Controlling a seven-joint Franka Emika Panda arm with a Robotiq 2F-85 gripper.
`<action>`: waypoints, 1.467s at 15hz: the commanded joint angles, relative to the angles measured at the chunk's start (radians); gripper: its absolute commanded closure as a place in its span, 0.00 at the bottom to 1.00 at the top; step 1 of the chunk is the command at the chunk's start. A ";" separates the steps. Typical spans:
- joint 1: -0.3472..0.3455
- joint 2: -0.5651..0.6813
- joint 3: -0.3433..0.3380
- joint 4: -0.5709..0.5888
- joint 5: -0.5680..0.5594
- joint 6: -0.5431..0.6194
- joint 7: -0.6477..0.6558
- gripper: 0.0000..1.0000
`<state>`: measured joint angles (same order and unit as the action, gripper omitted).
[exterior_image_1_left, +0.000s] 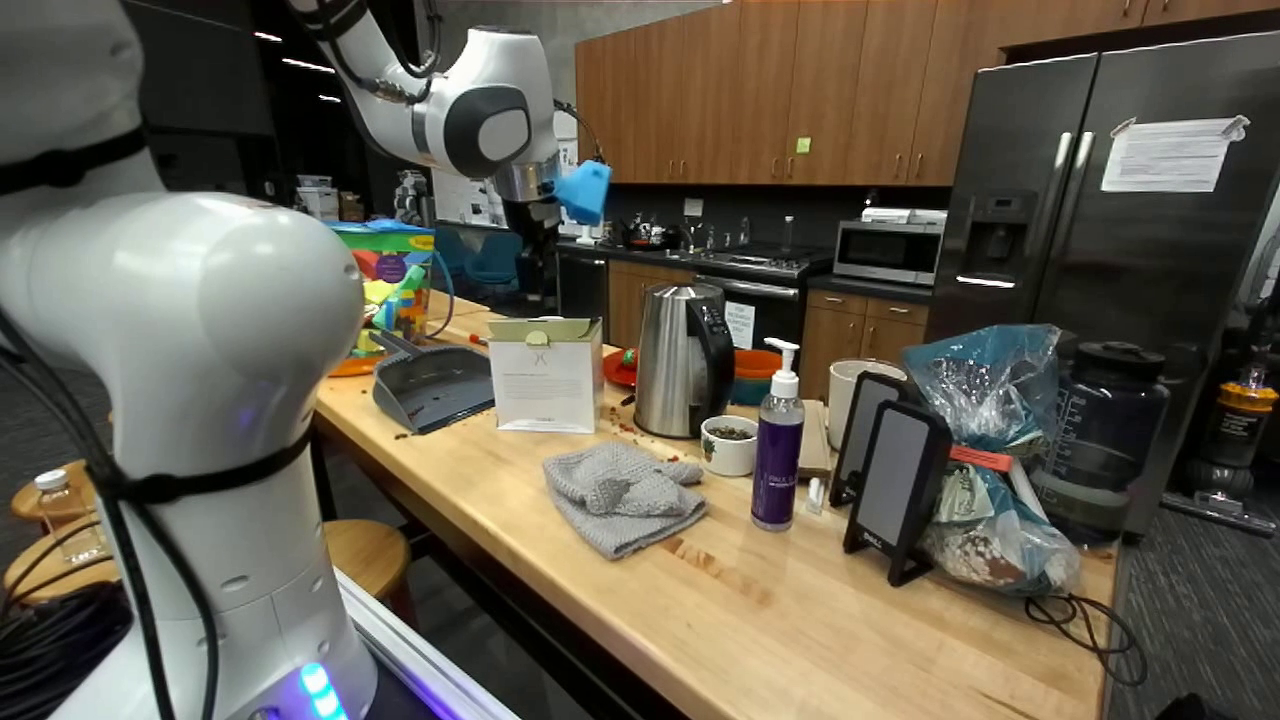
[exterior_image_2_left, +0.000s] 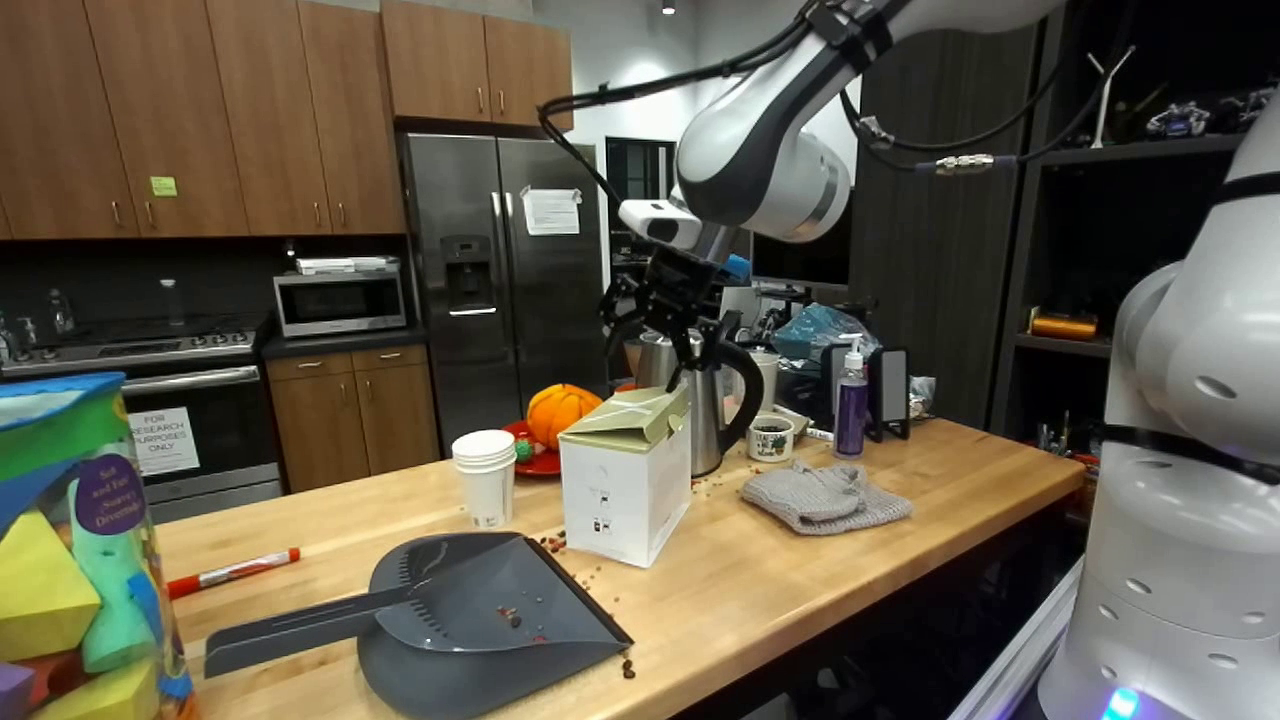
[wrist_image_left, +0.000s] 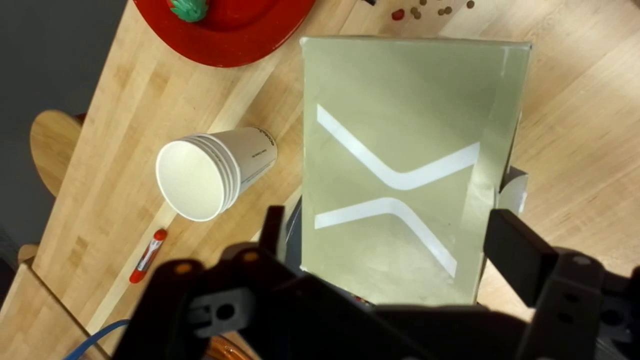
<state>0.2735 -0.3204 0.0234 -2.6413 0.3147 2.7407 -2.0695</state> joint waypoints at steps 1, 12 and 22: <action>0.017 0.024 -0.027 0.016 -0.019 0.028 0.017 0.00; 0.028 0.090 -0.050 0.024 0.015 0.084 -0.010 0.00; 0.075 0.093 -0.088 0.011 0.124 0.115 -0.077 0.00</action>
<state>0.3168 -0.2413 -0.0376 -2.6265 0.3787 2.8268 -2.0896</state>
